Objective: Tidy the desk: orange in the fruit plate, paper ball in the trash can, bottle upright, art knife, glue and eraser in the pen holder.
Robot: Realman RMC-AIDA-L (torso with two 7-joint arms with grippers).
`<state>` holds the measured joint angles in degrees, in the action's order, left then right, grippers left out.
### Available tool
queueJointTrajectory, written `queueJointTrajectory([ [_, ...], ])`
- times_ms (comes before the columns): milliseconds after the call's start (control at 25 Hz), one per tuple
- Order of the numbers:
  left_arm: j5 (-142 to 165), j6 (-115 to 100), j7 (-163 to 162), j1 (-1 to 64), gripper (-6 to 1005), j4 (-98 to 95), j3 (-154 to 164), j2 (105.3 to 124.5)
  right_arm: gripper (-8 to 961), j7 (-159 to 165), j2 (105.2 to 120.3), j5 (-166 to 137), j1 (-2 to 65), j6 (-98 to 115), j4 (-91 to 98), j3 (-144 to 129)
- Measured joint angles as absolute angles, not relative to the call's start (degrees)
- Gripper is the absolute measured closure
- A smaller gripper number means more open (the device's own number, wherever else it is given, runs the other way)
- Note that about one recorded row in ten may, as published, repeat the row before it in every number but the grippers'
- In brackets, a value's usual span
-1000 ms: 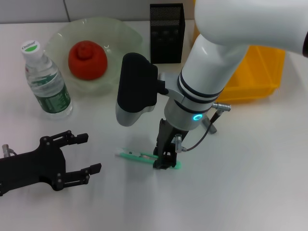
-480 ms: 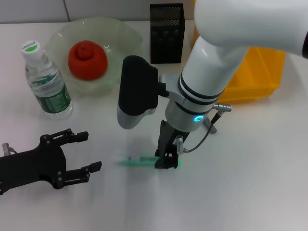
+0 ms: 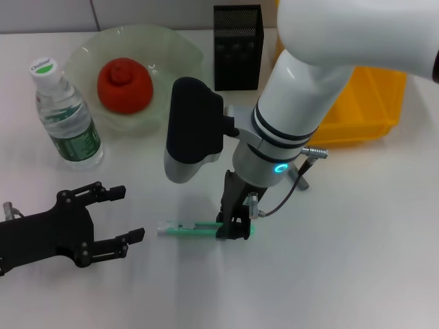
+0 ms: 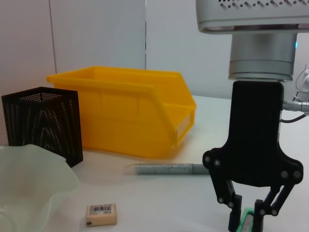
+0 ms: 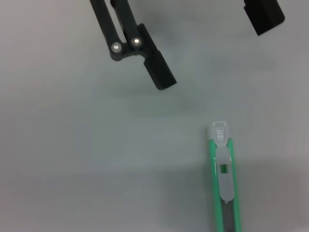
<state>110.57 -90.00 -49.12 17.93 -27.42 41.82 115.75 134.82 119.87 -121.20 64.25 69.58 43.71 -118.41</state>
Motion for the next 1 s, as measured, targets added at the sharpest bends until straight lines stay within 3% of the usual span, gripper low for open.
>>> queueJointTrajectory([
  [200, 110.6, -90.0, -49.1, 17.7, 198, -27.4, 41.2, 115.55, 788, 134.0, 119.50, -124.0, 61.9, 71.2, 46.9, -114.0],
  [1000, 110.6, -92.3, -49.5, 16.5, 198, -27.3, 37.4, 115.05, 789, 112.5, 119.28, -121.4, 41.2, 76.7, 60.8, -87.2],
])
